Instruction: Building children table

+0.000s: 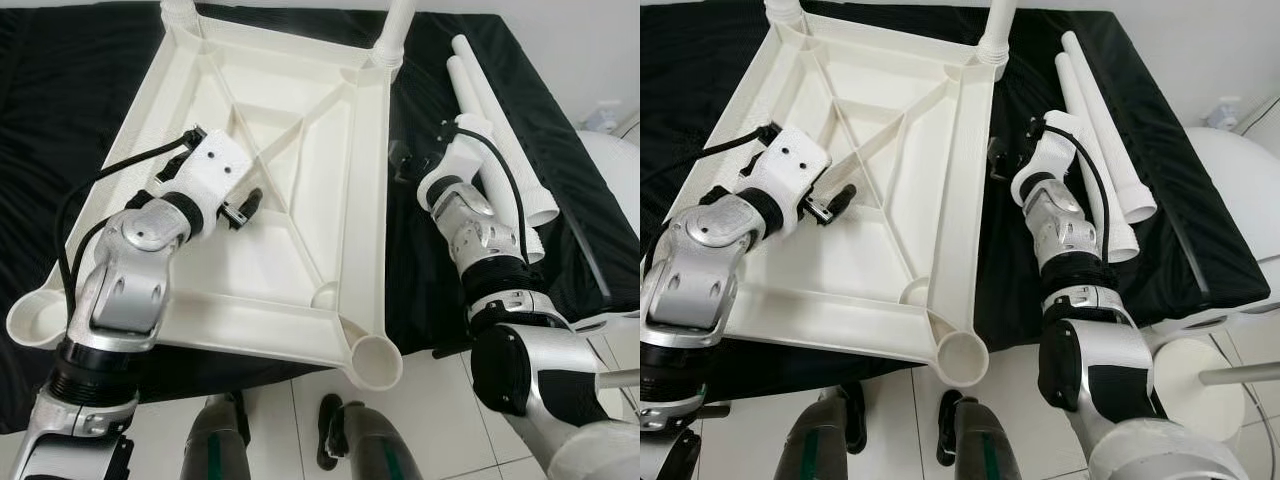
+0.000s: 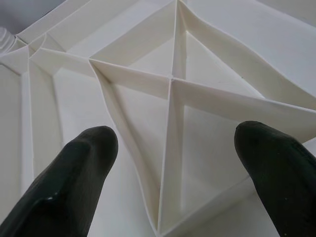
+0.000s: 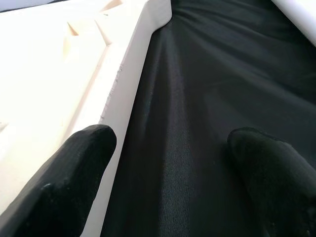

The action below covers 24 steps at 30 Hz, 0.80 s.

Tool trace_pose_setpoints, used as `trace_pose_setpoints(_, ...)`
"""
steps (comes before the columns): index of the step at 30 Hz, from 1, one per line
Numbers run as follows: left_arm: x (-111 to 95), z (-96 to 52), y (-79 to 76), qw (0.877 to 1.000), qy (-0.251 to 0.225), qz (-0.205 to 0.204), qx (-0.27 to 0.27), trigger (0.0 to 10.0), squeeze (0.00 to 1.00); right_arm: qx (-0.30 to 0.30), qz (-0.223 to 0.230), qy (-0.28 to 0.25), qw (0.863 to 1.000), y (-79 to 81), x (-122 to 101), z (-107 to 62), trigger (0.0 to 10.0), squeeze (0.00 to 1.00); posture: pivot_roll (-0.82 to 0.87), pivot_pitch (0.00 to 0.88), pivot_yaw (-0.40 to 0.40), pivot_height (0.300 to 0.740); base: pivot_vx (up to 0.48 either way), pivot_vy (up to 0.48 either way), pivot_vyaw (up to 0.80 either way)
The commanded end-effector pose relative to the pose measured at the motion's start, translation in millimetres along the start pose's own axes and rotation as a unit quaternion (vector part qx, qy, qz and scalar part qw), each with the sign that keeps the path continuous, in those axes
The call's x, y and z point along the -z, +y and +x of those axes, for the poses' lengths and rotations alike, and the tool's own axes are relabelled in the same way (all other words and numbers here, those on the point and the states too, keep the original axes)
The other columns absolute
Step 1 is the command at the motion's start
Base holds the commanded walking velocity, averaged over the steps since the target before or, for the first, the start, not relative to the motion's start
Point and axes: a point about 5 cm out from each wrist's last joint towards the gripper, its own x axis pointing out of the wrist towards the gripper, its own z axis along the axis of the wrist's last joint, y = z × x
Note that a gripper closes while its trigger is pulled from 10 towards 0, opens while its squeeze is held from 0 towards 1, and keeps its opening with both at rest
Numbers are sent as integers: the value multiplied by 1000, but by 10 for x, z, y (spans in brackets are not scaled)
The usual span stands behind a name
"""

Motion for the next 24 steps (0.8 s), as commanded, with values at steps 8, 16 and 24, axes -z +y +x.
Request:
trace_pose_setpoints(8, -33, -91, -139, 999, -8, -8, 37, 10000, 0, -53, -20, 23, 998, 284, 50, 103, 10000, 0, 101, 261, -68, 740, 0, 0, 0)
trace_pose_setpoints(16, -88, -126, -37, 998, -26, -49, 4, 10000, 0, -115, -35, -12, 993, 486, -15, 116, 10000, 0, 102, 267, -72, 740, 0, 0, 0)
trace_pose_setpoints(24, -130, -91, 112, 992, -42, -112, -48, 10000, 0, -138, -55, -81, 986, 422, -138, 56, 10000, 0, 88, 260, -76, 740, 0, 0, 0)
